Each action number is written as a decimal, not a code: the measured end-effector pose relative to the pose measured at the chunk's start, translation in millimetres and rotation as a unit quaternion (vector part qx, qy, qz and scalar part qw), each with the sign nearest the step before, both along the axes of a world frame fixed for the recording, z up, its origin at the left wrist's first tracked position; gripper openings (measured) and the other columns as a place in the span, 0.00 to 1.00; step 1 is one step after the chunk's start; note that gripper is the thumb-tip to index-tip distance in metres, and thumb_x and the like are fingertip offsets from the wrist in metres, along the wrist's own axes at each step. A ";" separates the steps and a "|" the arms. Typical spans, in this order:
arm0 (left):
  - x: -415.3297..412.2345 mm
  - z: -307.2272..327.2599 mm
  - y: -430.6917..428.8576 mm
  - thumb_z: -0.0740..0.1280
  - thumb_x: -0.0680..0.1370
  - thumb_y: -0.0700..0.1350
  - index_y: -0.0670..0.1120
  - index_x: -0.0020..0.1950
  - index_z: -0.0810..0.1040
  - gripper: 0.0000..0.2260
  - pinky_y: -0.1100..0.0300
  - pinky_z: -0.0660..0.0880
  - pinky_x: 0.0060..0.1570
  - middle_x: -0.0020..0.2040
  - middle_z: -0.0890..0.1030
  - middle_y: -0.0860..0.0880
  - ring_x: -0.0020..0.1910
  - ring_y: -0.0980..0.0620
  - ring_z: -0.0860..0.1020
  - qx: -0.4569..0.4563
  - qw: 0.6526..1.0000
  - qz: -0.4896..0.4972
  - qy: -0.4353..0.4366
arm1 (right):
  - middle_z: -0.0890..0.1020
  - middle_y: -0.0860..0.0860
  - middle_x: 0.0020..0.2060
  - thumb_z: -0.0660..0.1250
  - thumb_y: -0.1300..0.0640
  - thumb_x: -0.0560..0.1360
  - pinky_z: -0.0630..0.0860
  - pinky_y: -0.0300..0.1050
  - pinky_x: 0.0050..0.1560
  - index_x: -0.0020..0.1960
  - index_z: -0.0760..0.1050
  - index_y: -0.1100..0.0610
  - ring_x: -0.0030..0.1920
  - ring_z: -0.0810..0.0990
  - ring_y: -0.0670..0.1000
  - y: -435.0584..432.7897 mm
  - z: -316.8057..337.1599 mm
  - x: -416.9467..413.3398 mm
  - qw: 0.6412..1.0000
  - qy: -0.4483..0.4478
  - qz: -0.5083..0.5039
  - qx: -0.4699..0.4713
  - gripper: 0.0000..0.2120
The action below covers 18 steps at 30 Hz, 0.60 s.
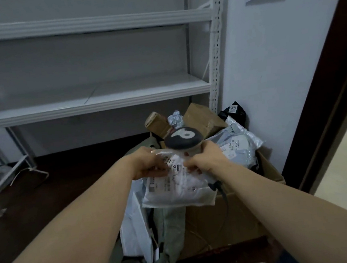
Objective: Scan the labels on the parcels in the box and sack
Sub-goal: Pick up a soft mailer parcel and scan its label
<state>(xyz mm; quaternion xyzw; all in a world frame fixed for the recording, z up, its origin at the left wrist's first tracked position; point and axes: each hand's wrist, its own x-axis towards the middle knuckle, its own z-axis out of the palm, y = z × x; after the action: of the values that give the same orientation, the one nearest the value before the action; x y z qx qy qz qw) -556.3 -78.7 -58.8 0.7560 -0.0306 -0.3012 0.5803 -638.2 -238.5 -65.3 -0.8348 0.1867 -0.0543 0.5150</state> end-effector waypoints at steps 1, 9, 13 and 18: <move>-0.5 0.5 1.6 0.68 0.71 0.26 0.39 0.45 0.78 0.10 0.52 0.82 0.41 0.44 0.80 0.40 0.43 0.45 0.82 -0.004 1.000 0.007 -0.008 | 0.83 0.57 0.34 0.72 0.67 0.64 0.83 0.51 0.37 0.43 0.75 0.59 0.32 0.83 0.55 0.2 -3.5 1.7 1.000 -0.003 -0.023 -0.021 0.11; -8.1 -9.1 11.6 0.71 0.75 0.40 0.42 0.55 0.79 0.10 0.56 0.81 0.32 0.54 0.81 0.44 0.49 0.46 0.81 0.029 0.998 -0.024 0.056 | 0.77 0.55 0.20 0.69 0.70 0.70 0.77 0.47 0.33 0.39 0.72 0.63 0.26 0.77 0.54 -23.8 0.2 1.0 0.979 -0.034 -0.156 0.125 0.07; -10.8 -7.9 -5.5 0.67 0.78 0.38 0.40 0.57 0.76 0.08 0.51 0.81 0.32 0.57 0.76 0.41 0.51 0.42 0.78 0.039 0.997 0.044 -0.043 | 0.83 0.56 0.29 0.71 0.66 0.68 0.82 0.53 0.43 0.42 0.72 0.56 0.33 0.84 0.55 -18.5 -0.3 -4.5 0.989 -0.059 -0.116 0.066 0.09; -4.0 -5.3 -1.3 0.63 0.78 0.32 0.40 0.61 0.76 0.13 0.48 0.79 0.31 0.57 0.75 0.39 0.48 0.42 0.77 0.041 0.994 0.079 -0.070 | 0.84 0.56 0.33 0.73 0.62 0.66 0.82 0.55 0.42 0.42 0.74 0.55 0.33 0.84 0.54 -17.6 2.3 -14.9 0.996 -0.076 -0.054 0.015 0.09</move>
<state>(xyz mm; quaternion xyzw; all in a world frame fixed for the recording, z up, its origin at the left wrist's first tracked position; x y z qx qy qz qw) -560.3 -79.9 -64.0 0.7984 0.0011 -0.2013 0.5675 -653.1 -256.2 -62.9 -0.8093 0.1928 -0.1425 0.5362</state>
